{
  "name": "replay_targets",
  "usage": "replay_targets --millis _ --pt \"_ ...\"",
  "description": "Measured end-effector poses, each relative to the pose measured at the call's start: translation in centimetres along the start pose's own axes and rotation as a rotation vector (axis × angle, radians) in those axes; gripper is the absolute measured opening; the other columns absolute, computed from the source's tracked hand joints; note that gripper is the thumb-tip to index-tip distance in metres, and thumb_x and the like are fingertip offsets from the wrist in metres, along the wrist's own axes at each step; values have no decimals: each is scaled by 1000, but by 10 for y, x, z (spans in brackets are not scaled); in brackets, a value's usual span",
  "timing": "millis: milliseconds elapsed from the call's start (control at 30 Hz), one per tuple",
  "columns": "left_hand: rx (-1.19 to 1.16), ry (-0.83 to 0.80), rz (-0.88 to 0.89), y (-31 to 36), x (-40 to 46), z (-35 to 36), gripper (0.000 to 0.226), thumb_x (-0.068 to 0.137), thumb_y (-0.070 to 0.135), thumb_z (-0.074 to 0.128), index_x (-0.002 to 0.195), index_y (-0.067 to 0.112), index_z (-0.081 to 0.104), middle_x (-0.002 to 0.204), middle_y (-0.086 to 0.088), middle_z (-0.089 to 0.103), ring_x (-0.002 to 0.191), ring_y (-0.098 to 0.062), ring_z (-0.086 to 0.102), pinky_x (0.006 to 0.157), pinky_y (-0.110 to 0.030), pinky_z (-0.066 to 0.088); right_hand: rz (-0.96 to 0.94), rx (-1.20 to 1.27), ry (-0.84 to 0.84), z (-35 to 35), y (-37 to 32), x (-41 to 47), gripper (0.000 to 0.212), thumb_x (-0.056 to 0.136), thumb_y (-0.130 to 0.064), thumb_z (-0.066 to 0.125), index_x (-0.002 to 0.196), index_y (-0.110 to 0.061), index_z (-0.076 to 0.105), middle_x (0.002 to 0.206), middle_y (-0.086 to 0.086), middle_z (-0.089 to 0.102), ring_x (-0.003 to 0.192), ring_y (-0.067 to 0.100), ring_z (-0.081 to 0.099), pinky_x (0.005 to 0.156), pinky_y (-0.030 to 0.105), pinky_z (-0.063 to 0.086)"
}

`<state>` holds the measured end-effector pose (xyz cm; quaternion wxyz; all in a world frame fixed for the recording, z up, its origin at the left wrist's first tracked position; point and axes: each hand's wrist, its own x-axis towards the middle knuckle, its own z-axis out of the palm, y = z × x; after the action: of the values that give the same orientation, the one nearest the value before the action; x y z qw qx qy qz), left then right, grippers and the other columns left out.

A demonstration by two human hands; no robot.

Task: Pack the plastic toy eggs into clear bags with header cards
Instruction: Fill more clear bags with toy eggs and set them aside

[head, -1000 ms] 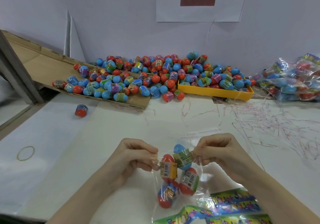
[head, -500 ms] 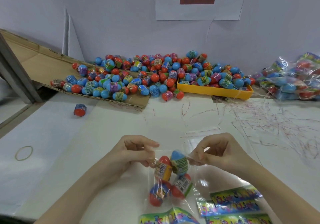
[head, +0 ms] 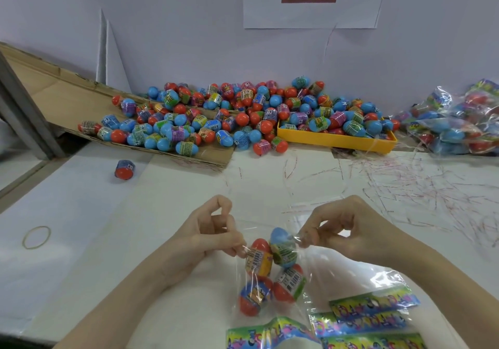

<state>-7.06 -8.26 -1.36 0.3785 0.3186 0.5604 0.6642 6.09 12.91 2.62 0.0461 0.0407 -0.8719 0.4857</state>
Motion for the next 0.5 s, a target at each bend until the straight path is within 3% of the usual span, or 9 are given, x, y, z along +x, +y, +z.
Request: replay_targets --millis 200,367,500 --pt "67 -26 -24 -1 1 1 36 55 20 71 89 31 74 57 7 58 58 -13 64 62 -22 53 -41 -110 -13 -1 4 -1 30 73 20 56 70 -5 72 61 -23 65 63 -3 64 63 8 48" --pt "131 -22 3 -1 0 1 20 54 20 70 72 19 78 59 -1 67 59 -13 65 60 -17 51 -48 -162 -51 -3 3 2 29 73 21 54 73 -2 72 59 -23 62 64 -4 62 64 9 48" --pt "167 3 99 -3 -2 3 13 54 17 66 62 19 76 59 1 67 59 -9 64 59 -16 49 12 -42 -53 -5 6 4 45 73 24 53 59 -16 65 66 -3 69 71 5 68 64 12 50"
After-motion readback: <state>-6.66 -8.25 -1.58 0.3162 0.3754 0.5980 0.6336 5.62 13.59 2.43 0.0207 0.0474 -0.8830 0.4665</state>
